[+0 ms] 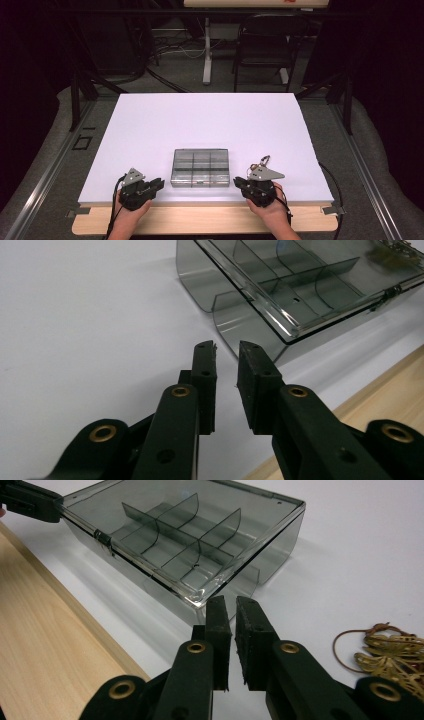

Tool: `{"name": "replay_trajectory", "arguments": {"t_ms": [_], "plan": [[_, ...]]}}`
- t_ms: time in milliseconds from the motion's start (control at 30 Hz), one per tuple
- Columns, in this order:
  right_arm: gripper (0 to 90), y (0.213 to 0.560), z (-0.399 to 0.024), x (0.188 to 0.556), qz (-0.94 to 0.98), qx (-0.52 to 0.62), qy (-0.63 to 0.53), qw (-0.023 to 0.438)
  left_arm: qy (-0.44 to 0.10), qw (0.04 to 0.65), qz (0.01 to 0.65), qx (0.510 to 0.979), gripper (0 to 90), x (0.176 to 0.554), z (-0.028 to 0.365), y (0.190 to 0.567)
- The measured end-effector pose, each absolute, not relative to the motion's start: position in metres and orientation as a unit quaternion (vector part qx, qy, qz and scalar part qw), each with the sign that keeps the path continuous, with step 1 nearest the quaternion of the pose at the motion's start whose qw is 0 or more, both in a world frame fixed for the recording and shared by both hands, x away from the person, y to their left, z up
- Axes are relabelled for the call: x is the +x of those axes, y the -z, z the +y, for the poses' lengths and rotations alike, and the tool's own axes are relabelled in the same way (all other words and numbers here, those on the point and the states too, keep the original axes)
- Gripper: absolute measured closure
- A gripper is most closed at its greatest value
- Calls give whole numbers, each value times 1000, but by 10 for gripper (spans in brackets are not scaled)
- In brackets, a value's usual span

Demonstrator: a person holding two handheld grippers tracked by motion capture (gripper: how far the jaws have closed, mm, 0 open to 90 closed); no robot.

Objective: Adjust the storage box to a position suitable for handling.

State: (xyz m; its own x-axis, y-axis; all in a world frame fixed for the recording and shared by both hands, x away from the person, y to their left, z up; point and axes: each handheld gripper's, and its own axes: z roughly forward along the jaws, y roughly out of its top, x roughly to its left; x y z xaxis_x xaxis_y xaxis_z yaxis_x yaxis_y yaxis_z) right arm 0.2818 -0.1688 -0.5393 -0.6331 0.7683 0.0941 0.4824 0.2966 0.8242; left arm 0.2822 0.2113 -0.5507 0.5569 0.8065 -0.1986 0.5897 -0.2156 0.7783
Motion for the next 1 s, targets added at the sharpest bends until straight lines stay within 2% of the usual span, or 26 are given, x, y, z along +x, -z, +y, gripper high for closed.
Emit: {"name": "replay_trajectory", "arguments": {"t_ms": [400, 1000], "plan": [[885, 545, -164, 280, 802, 387, -430, 150, -112, 441, 425, 783, 887, 278, 202, 549], [894, 545, -160, 278, 802, 381, -436, 147, -109, 439, 406, 794, 900, 277, 195, 546]]}}
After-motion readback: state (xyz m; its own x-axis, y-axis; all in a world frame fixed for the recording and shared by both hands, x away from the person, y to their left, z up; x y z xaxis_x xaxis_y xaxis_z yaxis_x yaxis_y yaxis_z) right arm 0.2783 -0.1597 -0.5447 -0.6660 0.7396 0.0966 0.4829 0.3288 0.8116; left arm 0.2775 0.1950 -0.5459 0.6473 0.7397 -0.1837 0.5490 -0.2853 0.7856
